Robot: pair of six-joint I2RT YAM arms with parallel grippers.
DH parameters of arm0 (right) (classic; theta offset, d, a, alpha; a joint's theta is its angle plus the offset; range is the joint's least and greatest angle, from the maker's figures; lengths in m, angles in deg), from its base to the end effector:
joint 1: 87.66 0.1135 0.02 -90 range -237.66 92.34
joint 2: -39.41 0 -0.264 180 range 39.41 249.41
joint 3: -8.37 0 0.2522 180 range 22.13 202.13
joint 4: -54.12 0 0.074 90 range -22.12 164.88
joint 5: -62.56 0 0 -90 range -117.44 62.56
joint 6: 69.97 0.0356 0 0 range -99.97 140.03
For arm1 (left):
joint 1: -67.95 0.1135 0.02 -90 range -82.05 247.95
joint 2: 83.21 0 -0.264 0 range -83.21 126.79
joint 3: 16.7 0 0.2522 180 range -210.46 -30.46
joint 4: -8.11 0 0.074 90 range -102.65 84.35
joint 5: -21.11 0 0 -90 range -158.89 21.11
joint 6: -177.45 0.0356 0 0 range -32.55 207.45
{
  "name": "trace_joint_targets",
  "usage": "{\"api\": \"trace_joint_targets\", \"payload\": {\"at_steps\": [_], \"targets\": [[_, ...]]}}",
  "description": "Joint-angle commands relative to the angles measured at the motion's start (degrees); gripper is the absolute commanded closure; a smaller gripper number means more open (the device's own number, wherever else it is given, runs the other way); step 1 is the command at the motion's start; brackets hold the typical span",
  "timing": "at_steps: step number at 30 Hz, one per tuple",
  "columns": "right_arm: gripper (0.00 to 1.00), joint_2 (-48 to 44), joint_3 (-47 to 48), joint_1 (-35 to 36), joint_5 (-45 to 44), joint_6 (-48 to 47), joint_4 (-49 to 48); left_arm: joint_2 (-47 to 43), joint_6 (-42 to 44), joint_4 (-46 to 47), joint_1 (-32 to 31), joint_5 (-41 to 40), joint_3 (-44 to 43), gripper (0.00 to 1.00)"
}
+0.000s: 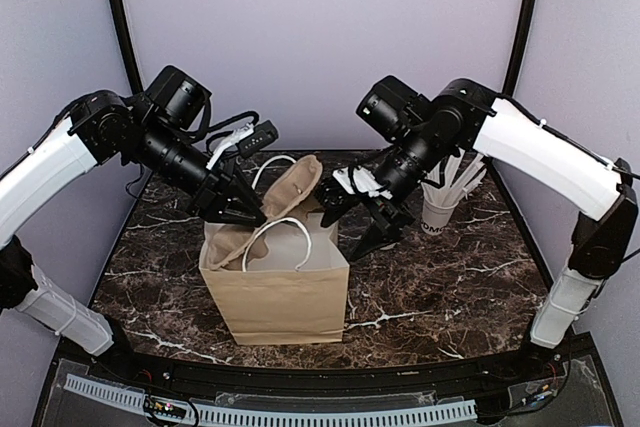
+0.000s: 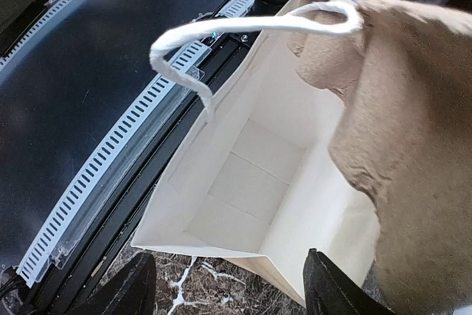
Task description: Pack the takeout coffee
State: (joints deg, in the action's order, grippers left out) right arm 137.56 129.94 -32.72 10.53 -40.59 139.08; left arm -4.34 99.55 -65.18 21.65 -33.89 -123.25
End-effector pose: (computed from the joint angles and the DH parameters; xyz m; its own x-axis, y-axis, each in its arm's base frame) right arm 0.1759 0.2888 0.3853 0.4613 -0.5385 -0.7051 -0.8393 -0.5226 -0.1499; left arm 0.1680 -0.2054 0.4160 -0.3005 0.5630 -0.7699 0.9536 0.1614 -0.2541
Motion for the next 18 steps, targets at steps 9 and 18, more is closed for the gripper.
{"api": "trace_joint_targets", "payload": {"at_steps": [9,18], "targets": [[0.33,0.94,2.62,3.82,-9.24,-1.92,3.21,-0.85,3.21,-2.3,-0.23,-2.13,0.66,0.69],[0.38,-1.09,2.51,3.89,-15.2,-4.06,9.27,-4.58,1.71,-1.47,-0.32,-0.8,9.13,0.7]]}}
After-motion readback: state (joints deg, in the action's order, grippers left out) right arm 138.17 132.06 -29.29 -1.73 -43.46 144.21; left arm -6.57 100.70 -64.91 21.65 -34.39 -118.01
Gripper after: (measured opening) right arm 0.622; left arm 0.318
